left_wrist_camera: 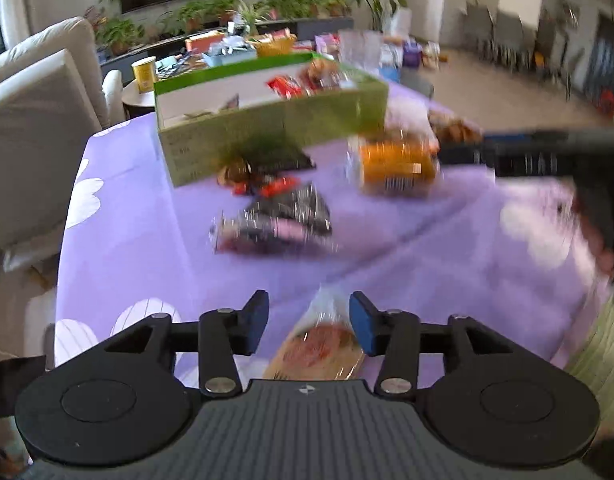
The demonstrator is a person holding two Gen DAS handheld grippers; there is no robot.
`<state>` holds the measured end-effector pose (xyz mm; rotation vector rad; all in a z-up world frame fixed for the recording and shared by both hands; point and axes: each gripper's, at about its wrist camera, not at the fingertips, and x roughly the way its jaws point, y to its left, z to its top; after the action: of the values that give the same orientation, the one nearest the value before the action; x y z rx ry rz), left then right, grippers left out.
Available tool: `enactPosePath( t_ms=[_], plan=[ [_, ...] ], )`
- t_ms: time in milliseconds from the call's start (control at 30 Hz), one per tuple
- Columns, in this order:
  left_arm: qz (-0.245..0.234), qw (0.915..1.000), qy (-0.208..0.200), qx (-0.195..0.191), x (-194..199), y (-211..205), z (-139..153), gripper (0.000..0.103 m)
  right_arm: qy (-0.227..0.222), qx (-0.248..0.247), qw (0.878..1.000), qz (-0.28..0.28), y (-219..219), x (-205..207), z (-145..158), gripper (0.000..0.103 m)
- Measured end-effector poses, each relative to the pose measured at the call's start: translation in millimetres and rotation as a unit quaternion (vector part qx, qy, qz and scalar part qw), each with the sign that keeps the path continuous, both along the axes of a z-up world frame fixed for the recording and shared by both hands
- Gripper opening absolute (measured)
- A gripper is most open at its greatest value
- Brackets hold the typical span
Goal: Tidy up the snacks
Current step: 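Carry the tan bread packet into the green box with the left gripper while the right grasps a brown packet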
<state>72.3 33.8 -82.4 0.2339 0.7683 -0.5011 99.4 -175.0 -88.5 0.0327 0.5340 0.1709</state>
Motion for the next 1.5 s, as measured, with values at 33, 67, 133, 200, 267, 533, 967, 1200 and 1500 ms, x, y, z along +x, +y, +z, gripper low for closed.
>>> enactPosePath(
  t_ms=[33,67,133,200,267,533,967,1200,1500],
  plan=[
    [-0.013,0.9999,-0.002,0.005,-3.1,0.1,-1.6,0.051,0.003,0.002,1.0,-0.001,-1.4,-0.1,-1.0,0.073],
    [-0.027,0.9996,0.0,0.007,-6.5,0.7,-2.2,0.052,0.006,0.004,1.0,-0.001,-2.1,0.1,-1.6,0.073],
    [-0.055,0.9984,0.005,0.009,-10.0,2.3,-1.9,0.054,0.009,0.007,1.0,-0.003,-2.4,-0.5,-1.8,0.073],
    [-0.069,0.9973,0.01,0.02,-9.6,2.0,-4.9,0.054,0.01,0.008,1.0,-0.005,-2.8,-1.0,-1.3,0.073],
    [-0.066,0.9967,0.013,0.046,-5.3,1.4,-11.2,0.054,0.01,0.011,1.0,-0.004,-3.4,-0.7,-1.3,0.073],
    [-0.037,0.9986,0.038,0.005,4.3,12.5,-25.0,0.046,0.013,0.006,1.0,0.001,-2.0,-3.8,-1.8,0.073],
    [-0.046,0.9953,-0.06,-0.06,2.4,-5.4,44.8,0.043,-0.012,-0.004,1.0,0.0,-1.5,7.5,13.1,0.073],
    [0.029,0.9931,-0.1,-0.053,72.3,-17.2,65.2,0.043,-0.033,0.003,0.999,0.008,2.5,45.6,29.5,0.073],
    [0.073,0.9916,-0.09,-0.056,160.2,-25.8,58.0,0.043,-0.003,0.027,1.0,0.012,-1.1,116.4,27.6,0.073]
  ],
)
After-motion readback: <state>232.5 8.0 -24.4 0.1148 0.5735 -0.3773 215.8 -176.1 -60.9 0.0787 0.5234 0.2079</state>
